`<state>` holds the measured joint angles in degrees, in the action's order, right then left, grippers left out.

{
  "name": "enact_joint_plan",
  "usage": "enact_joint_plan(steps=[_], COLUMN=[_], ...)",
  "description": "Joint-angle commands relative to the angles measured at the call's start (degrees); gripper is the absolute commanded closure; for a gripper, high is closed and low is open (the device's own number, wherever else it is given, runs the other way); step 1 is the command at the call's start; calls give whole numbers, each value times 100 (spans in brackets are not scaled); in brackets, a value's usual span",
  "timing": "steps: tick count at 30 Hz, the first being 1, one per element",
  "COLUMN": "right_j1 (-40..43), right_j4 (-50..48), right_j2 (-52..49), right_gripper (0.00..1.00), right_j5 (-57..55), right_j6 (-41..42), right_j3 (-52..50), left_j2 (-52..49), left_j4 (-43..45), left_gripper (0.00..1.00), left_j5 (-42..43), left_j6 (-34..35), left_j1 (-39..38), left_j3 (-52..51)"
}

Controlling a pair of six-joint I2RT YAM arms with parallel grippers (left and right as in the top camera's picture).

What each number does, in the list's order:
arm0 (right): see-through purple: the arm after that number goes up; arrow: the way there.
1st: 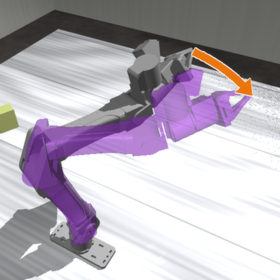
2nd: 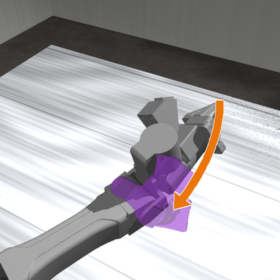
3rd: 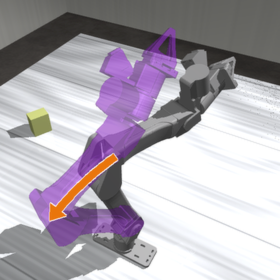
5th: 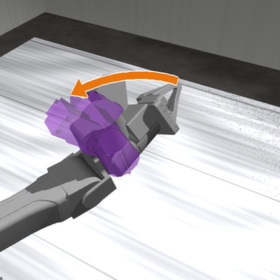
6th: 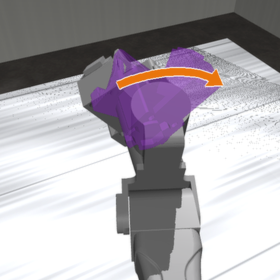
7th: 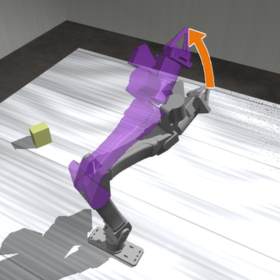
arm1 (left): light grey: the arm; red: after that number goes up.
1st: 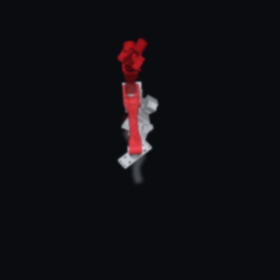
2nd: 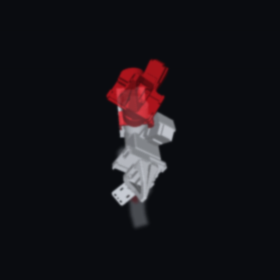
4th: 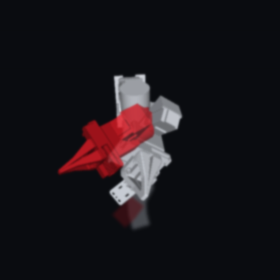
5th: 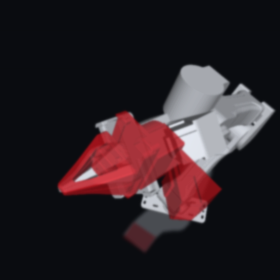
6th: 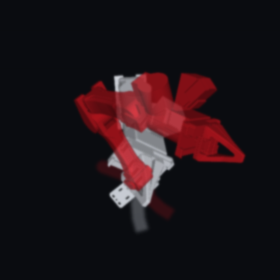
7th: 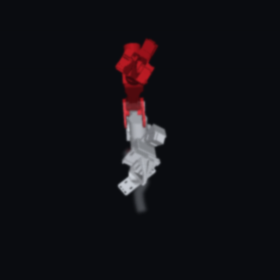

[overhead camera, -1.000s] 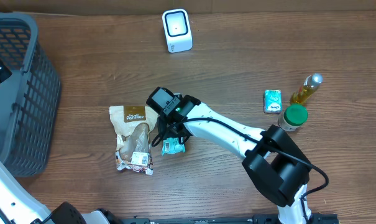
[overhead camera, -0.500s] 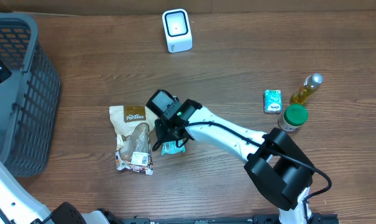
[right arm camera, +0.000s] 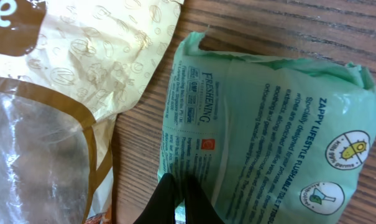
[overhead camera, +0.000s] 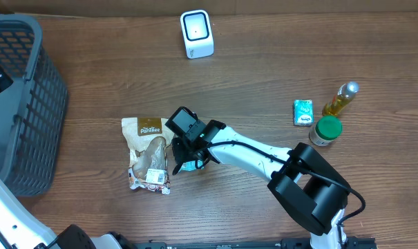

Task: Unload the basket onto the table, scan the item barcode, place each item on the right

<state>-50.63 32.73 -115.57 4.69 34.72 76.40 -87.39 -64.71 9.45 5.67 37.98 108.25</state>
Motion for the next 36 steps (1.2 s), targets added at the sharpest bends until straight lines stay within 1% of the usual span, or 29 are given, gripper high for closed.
enact_joint_plan(steps=[1, 3, 7, 13, 17, 23, 28, 36], right_j1=[-9, -9, 0, 192, 245, 201, 74, 66], right_j4=[-151, -319, -286, -72, 111, 398, 127, -122], right_j2=[57, 57, 76, 483, 719, 669, 538, 234], right_gripper=[96, 96, 96, 96, 96, 96, 96, 96], right_j5=[-7, -7, 13, 1016, 1150, 1152, 1196, 1600], right_j6=[2, 2, -2, -216, -216, -216, -216, -168], right_j3=[-280, -374, -350, -11, -11, -138, -382, -402], left_j2=[-24, -24, -24, -24, -24, -24, -24, -24], left_j4=[20, 17, 17, 17, 20, 17, 17, 20], left_gripper=[0, 1, 0, 0, 0, 1, 1, 1], left_j5=[66, 66, 66, 66, 66, 66, 66, 66], left_j6=[35, 35, 35, 35, 35, 35, 35, 35], left_j1=[-11, -11, -11, -11, -13, -11, -13, -11], left_j3=[-33, -33, -33, -33, -33, -33, -33, -33])
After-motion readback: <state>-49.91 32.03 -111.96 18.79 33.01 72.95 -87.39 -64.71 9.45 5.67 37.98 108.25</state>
